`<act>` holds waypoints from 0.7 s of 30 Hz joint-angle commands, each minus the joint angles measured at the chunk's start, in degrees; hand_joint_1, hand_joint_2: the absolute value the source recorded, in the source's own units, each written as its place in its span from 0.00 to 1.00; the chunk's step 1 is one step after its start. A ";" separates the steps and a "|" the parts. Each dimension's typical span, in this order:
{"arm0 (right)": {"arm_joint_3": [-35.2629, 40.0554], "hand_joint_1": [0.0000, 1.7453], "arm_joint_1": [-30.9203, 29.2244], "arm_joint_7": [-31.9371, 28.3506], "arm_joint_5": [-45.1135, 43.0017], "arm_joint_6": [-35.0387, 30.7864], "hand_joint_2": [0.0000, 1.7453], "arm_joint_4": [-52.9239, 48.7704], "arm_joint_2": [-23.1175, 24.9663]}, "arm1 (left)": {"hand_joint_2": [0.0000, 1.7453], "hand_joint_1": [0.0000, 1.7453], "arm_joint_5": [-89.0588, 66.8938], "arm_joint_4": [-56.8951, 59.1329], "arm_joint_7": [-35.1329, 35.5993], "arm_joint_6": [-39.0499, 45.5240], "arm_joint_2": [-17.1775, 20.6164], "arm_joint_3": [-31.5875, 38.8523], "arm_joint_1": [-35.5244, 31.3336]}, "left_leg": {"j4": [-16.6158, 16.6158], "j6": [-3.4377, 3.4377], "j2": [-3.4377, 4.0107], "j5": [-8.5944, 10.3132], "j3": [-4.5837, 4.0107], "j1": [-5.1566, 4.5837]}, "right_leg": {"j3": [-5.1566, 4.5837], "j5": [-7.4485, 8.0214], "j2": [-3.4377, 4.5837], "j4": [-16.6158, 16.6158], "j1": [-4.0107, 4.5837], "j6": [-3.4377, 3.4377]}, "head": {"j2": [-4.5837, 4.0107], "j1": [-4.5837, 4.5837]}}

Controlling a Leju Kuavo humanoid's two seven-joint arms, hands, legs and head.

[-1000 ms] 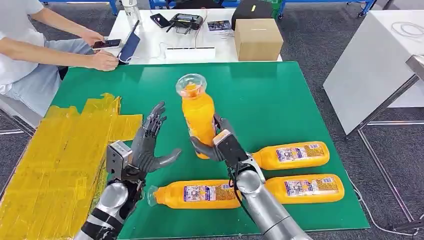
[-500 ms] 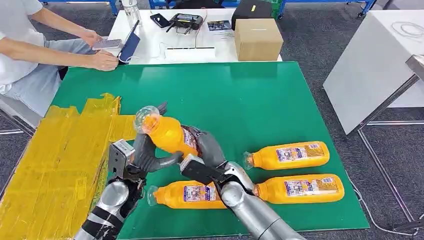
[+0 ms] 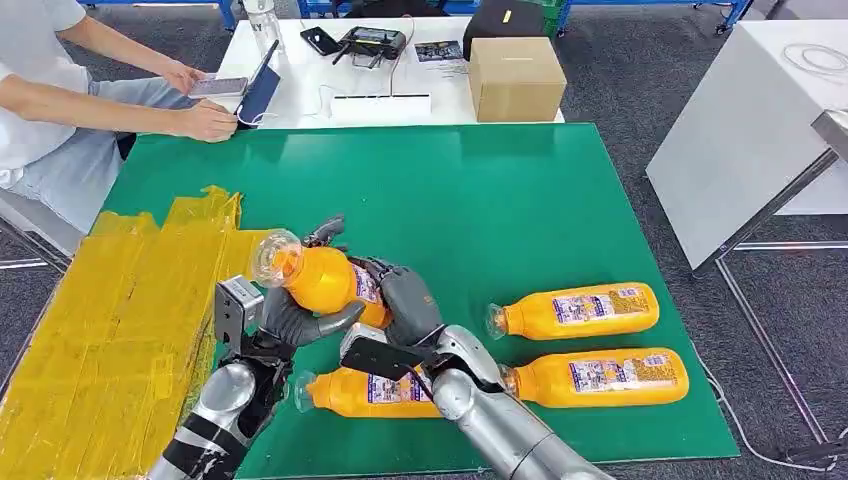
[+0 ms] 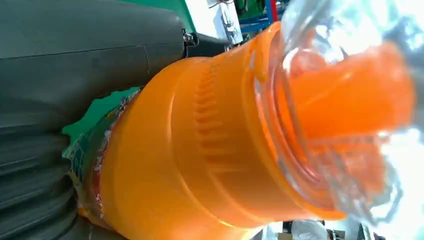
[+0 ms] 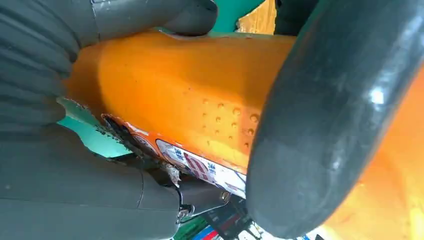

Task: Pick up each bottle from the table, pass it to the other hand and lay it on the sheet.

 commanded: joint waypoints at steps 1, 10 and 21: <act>2.83 1.00 -1.14 -0.42 -0.23 0.44 1.00 3.84 -0.51 | 1.00 1.00 0.33 3.64 0.28 -0.27 -0.46 0.81 -2.85 | -0.03 -0.07 -0.11 -0.10 0.30 0.16 | 0.38 -0.07 -0.06 -0.14 0.16 -0.13 | 0.00 0.00; 1.13 1.00 -0.33 -0.85 -2.14 -0.49 1.00 3.01 -0.43 | 1.00 1.00 3.83 1.91 -0.07 2.63 -1.91 4.17 -1.38 | -0.02 -0.04 -0.09 -0.06 0.16 0.08 | 0.21 -0.04 -0.06 -0.09 0.09 -0.07 | 0.00 0.02; -2.98 0.00 2.45 -3.22 -7.29 -2.68 1.00 -5.10 -1.25 | 1.00 1.00 7.38 -0.74 0.00 6.02 -2.07 7.39 -1.03 | 0.02 -0.05 -0.13 -0.06 0.13 0.11 | 0.20 -0.06 -0.10 -0.06 0.11 -0.09 | 0.00 0.00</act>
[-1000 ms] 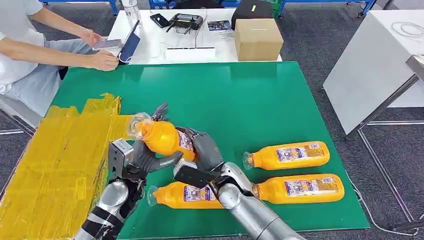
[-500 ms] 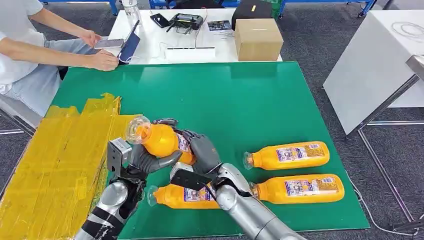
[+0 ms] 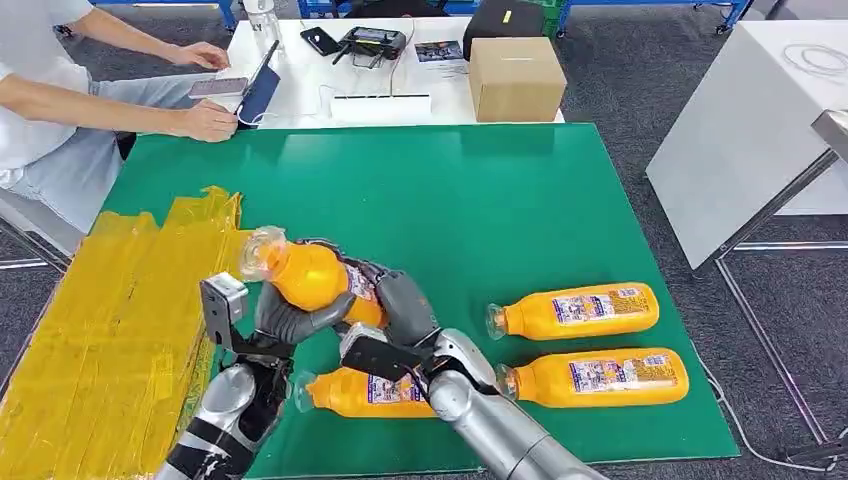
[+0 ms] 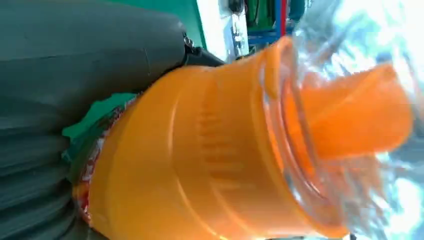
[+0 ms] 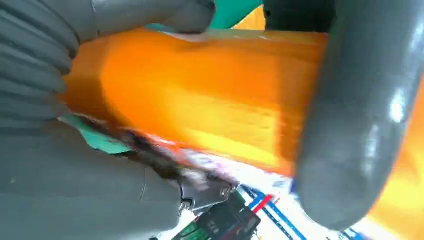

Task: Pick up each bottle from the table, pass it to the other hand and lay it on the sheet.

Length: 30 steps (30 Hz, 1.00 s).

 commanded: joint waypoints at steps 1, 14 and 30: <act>-3.19 0.00 2.33 -2.00 -3.77 -1.26 1.00 -6.93 -2.15 | 1.00 1.00 1.44 -0.50 0.01 2.82 0.12 4.83 -2.38 | 0.01 -0.03 -0.10 -0.02 0.03 0.05 | 0.06 -0.03 -0.08 -0.03 0.05 -0.05 | 0.00 0.00; -6.46 0.00 5.04 -3.34 -8.44 -2.50 1.00 -16.56 -3.49 | 1.00 1.00 -3.78 -1.39 -3.11 10.58 2.04 7.25 -3.69 | 0.03 -0.03 -0.07 -0.02 0.01 0.06 | 0.04 -0.02 -0.05 0.00 0.06 -0.06 | 0.00 0.00; -13.17 0.00 14.47 -4.28 -9.07 -4.64 1.00 -37.58 -8.15 | 1.00 1.00 -76.31 20.01 20.18 35.87 11.92 7.88 -18.28 | 0.01 -0.04 -0.20 -0.01 0.09 0.10 | 0.17 -0.04 -0.17 -0.04 0.09 -0.07 | 0.00 0.00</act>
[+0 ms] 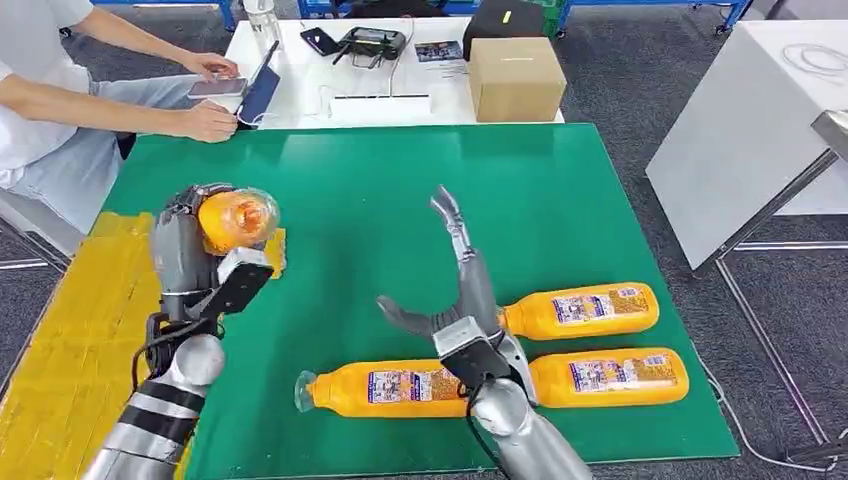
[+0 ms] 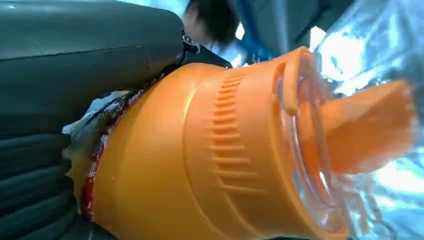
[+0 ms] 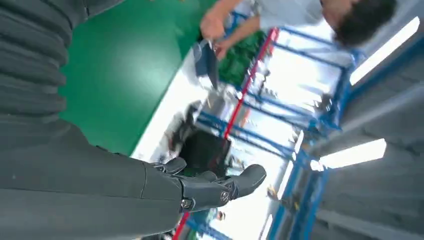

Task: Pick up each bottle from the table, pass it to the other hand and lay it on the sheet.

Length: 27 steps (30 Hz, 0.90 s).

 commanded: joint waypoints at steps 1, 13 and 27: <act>-3.75 0.00 2.80 0.22 0.61 -0.58 1.00 -8.98 -3.80 | 1.00 1.00 -13.44 16.19 7.12 -0.79 4.47 0.06 -9.89 | 0.00 -0.02 -0.14 0.00 0.06 0.03 | 0.12 -0.03 -0.12 -0.03 0.03 -0.04 | 0.00 0.00; -6.42 0.00 5.75 -0.35 -1.99 -0.36 1.00 -13.48 -4.50 | 1.00 1.00 -31.56 32.29 16.69 -3.35 7.46 -0.90 -15.12 | -0.01 -0.04 -0.10 -0.02 0.13 0.05 | 0.17 -0.04 -0.08 -0.04 0.05 -0.07 | 0.00 -0.02; -7.40 0.00 4.60 0.56 -3.07 1.19 1.00 -11.40 -4.08 | 1.00 1.00 -33.33 48.18 19.19 -11.89 9.83 0.36 -17.21 | 0.01 -0.06 0.00 -0.08 0.21 0.12 | 0.26 -0.06 0.01 -0.06 0.13 -0.10 | 0.00 0.02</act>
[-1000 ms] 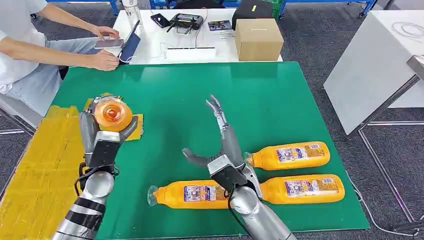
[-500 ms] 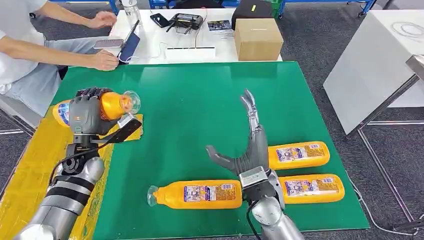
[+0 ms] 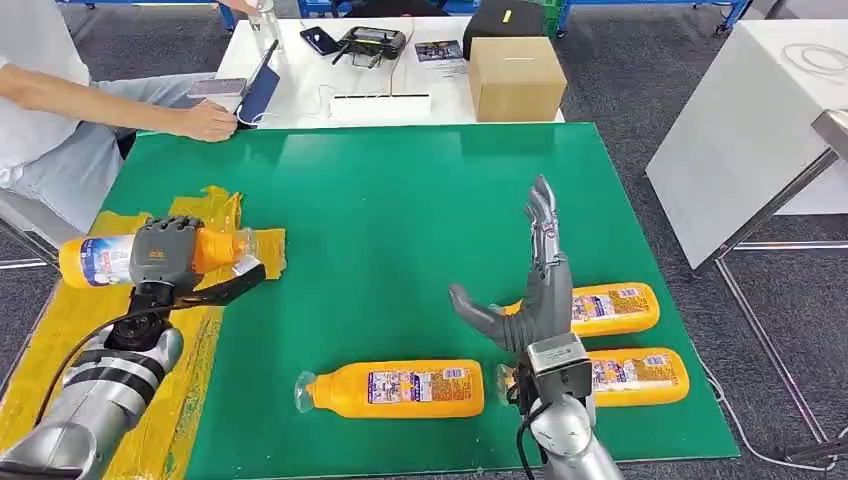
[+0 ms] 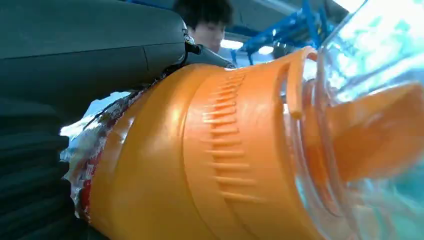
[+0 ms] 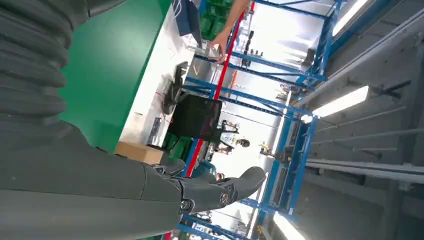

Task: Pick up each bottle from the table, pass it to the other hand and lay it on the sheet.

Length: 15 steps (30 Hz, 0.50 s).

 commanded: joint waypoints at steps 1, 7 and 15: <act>-0.49 0.00 -1.67 0.35 0.23 0.32 1.00 1.62 -0.81 | 1.00 1.00 1.05 13.81 -0.17 -4.73 0.97 0.52 -4.98 | 0.00 -0.04 -0.03 -0.04 0.11 0.07 | 0.14 -0.02 0.00 -0.05 0.07 -0.06 | 0.00 0.00; -0.30 0.00 -1.91 0.80 -0.22 1.18 1.00 2.02 -0.91 | 1.00 1.00 1.78 15.07 -0.09 -5.90 1.22 1.16 -5.82 | 0.03 -0.04 -0.08 -0.05 0.07 0.09 | 0.13 -0.03 -0.04 -0.03 0.10 -0.06 | 0.00 0.00; -0.36 0.00 -1.95 0.86 -1.35 2.45 1.00 2.94 -0.70 | 1.00 1.00 9.17 15.77 -5.76 -9.77 -0.55 5.48 -6.03 | 0.02 -0.04 -0.09 -0.04 0.09 0.10 | 0.16 -0.03 -0.05 -0.06 0.10 -0.06 | 0.00 0.00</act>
